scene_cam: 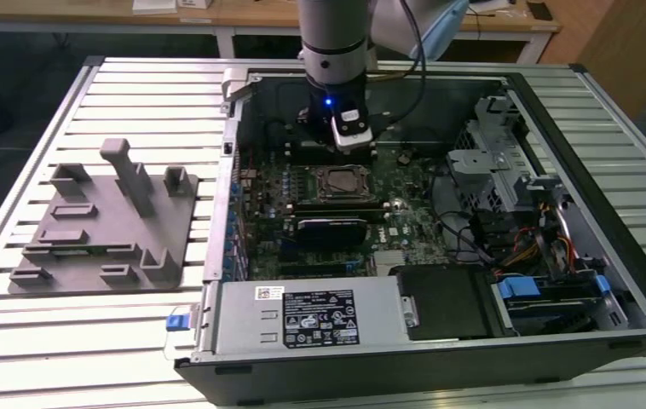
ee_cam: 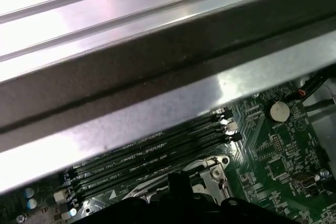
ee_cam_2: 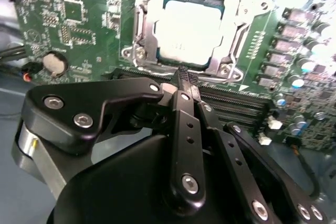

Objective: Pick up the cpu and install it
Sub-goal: 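Install the first cpu locking lever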

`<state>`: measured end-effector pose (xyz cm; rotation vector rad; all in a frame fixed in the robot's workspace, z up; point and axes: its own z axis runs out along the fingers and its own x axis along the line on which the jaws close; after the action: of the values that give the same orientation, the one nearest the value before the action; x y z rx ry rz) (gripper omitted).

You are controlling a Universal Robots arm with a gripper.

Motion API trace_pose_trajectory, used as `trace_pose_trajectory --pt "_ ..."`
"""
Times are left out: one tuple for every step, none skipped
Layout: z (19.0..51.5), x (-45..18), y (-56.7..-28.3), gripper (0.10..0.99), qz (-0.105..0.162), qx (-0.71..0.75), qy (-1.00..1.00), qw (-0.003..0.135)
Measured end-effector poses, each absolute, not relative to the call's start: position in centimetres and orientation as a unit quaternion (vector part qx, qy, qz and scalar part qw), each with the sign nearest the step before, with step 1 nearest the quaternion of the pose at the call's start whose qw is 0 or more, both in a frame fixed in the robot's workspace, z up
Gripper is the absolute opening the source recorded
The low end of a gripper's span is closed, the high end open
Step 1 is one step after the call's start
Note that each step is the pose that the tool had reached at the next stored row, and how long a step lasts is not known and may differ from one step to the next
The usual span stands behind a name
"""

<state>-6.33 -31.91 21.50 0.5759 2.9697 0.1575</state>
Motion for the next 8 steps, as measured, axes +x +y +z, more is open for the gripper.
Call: trace_pose_trajectory --pt "21.5 -6.31 -32.0 0.106 0.05 0.19 0.979 0.054" --pt "21.5 -6.28 -32.09 0.106 0.048 0.19 0.979 0.052" --pt "21.5 -6.26 -32.2 0.106 0.046 0.19 0.979 0.05" --pt "21.49 -6.25 -32.3 0.106 0.045 0.19 0.98 0.048" --pt "21.49 -6.23 -32.41 0.106 0.043 0.19 0.98 0.047" --pt "21.49 -6.22 -32.55 0.106 0.042 0.19 0.98 0.046" --pt "21.49 -6.21 -32.69 0.106 0.041 0.19 0.98 0.046" --pt "21.49 -6.21 -32.84 0.106 0.04 0.19 0.98 0.046"
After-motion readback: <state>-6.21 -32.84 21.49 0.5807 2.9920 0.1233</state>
